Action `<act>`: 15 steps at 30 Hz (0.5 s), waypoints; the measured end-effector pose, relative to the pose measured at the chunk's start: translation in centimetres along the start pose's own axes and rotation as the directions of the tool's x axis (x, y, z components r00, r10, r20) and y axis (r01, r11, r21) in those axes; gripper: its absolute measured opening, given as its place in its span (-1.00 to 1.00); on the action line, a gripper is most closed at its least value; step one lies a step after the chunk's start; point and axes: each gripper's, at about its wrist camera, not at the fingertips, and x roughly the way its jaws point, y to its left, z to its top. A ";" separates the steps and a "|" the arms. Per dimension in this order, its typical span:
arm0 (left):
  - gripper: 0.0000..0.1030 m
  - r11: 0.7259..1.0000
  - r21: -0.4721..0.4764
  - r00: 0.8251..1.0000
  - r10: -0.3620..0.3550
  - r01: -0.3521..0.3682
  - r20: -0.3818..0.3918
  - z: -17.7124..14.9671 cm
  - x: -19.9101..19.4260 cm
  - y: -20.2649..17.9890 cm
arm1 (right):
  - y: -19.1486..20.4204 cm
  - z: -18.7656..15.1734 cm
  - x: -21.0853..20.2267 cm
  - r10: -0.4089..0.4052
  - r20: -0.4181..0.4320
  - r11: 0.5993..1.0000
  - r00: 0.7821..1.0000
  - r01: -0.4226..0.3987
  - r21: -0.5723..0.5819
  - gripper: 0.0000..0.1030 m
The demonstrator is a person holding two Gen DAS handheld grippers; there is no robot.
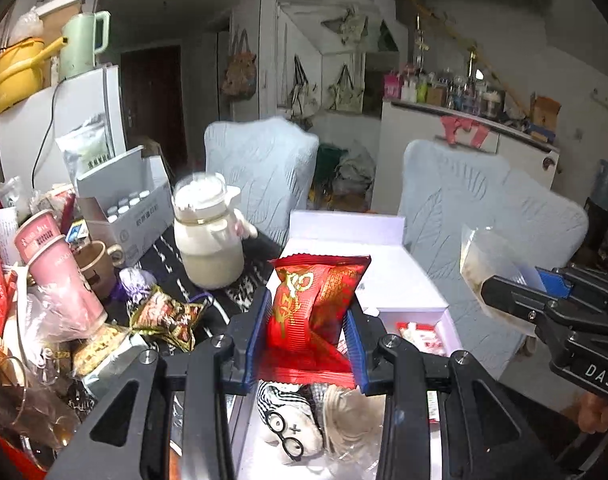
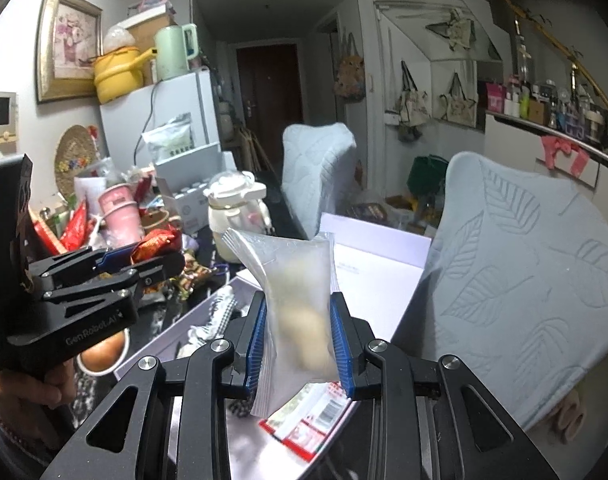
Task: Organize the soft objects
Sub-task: 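Lower the zip bag and red packet into the box and open both grippers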
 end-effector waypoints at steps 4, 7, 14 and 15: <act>-0.32 1.000 0.015 0.999 0.008 -0.007 -0.046 -0.8 1.8 -0.2 | -0.1 -0.5 2.2 0.008 -0.039 1.000 0.999 -0.008 0.003 -0.42; -0.32 1.000 0.026 0.996 0.013 -0.011 -0.087 -1.5 3.4 -0.3 | 0.2 -1.1 3.6 -0.017 -0.067 1.000 0.998 0.016 -0.016 -0.42; -0.32 0.999 0.041 0.988 0.023 -0.017 -0.155 -2.8 5.7 -0.6 | 0.2 -2.7 5.9 -0.073 -0.109 0.997 0.991 0.069 -0.042 -0.42; -0.32 0.999 0.045 0.986 0.030 -0.023 -0.164 -2.9 5.9 -0.7 | 0.2 -2.8 6.1 -0.085 -0.110 0.996 0.990 0.081 -0.046 -0.42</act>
